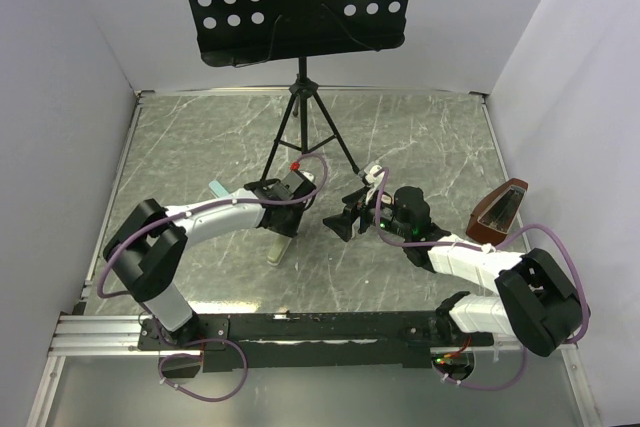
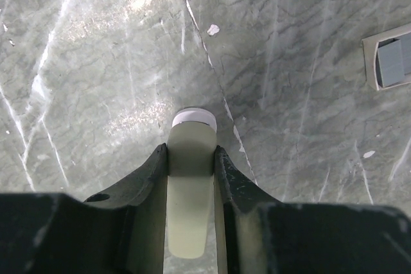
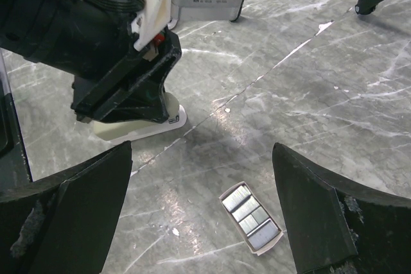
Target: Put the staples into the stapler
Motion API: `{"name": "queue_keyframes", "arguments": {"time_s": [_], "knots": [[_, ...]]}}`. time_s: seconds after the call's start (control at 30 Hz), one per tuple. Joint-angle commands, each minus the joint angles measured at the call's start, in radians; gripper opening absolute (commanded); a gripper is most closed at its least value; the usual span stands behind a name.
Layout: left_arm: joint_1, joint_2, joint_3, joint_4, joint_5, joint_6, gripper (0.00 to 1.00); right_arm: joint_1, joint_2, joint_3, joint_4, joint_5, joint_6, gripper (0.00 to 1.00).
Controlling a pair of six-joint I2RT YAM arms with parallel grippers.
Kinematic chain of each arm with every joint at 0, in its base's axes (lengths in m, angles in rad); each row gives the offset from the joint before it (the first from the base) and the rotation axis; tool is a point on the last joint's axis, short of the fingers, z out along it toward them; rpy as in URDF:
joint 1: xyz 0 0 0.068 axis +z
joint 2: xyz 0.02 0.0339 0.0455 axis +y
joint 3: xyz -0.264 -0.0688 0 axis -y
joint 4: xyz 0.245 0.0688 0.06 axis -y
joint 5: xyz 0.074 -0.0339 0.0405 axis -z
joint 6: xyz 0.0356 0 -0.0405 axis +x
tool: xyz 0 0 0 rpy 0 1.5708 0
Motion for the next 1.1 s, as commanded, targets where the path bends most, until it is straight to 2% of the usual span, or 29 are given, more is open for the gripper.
{"name": "queue_keyframes", "arguments": {"time_s": [0.0, 0.17, 0.27, 0.3, 0.37, 0.47, 0.57, 0.73, 0.9, 0.97, 1.07], "knots": [[-0.001, 0.053, -0.073, 0.016, 0.074, -0.034, 0.02, -0.004, -0.008, 0.000, 0.040, -0.016, -0.001, 0.96], [-0.001, 0.092, -0.110, 0.034, 0.102, -0.042, 0.02, -0.005, -0.004, 0.003, 0.040, -0.016, 0.001, 0.96], [-0.003, 0.071, -0.093, 0.030, 0.071, -0.040, 0.04, -0.004, -0.005, 0.001, 0.042, -0.018, 0.002, 0.96], [-0.001, 0.042, -0.082, 0.027, 0.059, -0.040, 0.14, -0.005, -0.007, 0.001, 0.042, -0.013, -0.001, 0.96], [-0.001, 0.011, -0.039, 0.018, 0.018, -0.026, 0.25, -0.005, -0.010, 0.000, 0.042, -0.010, -0.001, 0.96], [-0.001, -0.015, 0.022, -0.013, -0.008, -0.003, 0.39, -0.007, -0.008, 0.001, 0.039, -0.011, -0.001, 0.96], [-0.003, -0.030, 0.044, -0.022, -0.024, 0.007, 0.46, -0.007, -0.014, -0.002, 0.036, -0.008, -0.002, 0.96], [-0.003, -0.084, 0.031, -0.031, -0.028, -0.008, 0.52, -0.005, -0.013, -0.002, 0.037, -0.011, 0.001, 0.96], [-0.001, -0.127, 0.005, -0.038, -0.007, -0.025, 0.71, -0.005, -0.011, 0.000, 0.040, -0.016, 0.002, 0.96], [-0.003, -0.124, -0.011, -0.033, 0.010, -0.028, 0.74, -0.005, -0.013, -0.002, 0.040, -0.016, 0.001, 0.96], [-0.001, -0.093, -0.025, -0.030, 0.019, -0.029, 0.72, -0.005, -0.017, -0.005, 0.037, -0.008, 0.001, 0.96]]}}
